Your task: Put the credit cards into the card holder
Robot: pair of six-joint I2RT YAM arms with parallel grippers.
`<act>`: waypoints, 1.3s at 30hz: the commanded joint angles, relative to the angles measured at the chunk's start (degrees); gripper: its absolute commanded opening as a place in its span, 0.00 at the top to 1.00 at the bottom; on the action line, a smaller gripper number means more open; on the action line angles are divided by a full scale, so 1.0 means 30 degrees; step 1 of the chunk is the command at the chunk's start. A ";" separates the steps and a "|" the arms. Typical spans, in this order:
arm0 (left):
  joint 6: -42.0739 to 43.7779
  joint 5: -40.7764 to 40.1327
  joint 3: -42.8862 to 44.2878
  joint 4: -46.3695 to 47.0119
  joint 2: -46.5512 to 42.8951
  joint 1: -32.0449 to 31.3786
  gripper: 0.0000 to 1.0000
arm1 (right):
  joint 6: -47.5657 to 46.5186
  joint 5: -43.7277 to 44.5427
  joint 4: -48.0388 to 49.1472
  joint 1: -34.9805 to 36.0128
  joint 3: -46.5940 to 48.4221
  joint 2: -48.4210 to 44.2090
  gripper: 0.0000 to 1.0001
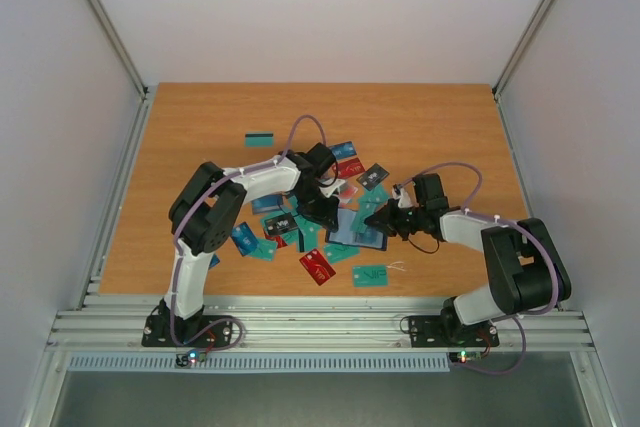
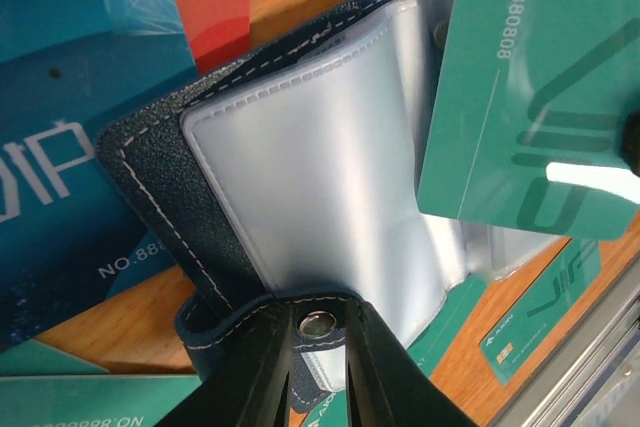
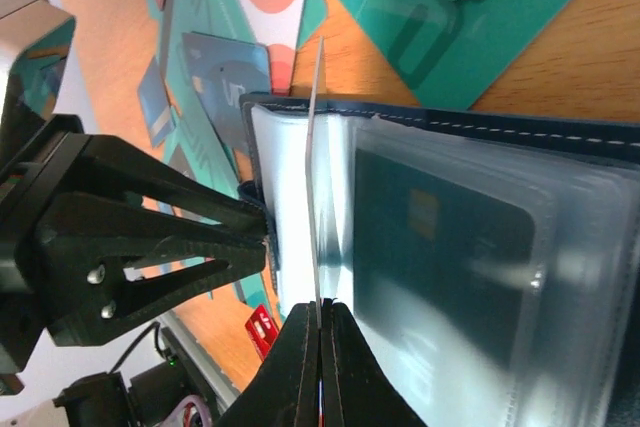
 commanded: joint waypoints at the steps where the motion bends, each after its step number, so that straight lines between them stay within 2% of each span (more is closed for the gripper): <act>1: 0.0543 -0.0418 0.0109 -0.0505 0.1164 -0.0133 0.83 | 0.0719 -0.1433 0.1927 0.0158 -0.0642 -0.0425 0.99; 13: 0.0738 -0.0470 0.0445 -0.0832 0.1379 -0.0133 0.83 | 0.1099 -0.1665 0.2772 0.0162 -0.1176 -0.1014 0.99; 31: 0.0655 -0.0119 0.1375 -0.1687 0.0685 -0.0140 0.83 | 0.0556 -0.2463 0.3665 0.1079 -0.0357 0.2402 0.99; 35: 0.0248 0.0073 0.2119 -0.2482 0.0092 -0.0013 0.79 | 0.0438 -0.2349 0.3426 0.1212 -0.0162 0.2878 0.99; 39: 0.0190 -0.1022 0.2025 -0.3315 -0.0533 0.0400 0.75 | -0.0028 -0.2317 0.2693 0.1211 0.0286 0.3119 0.99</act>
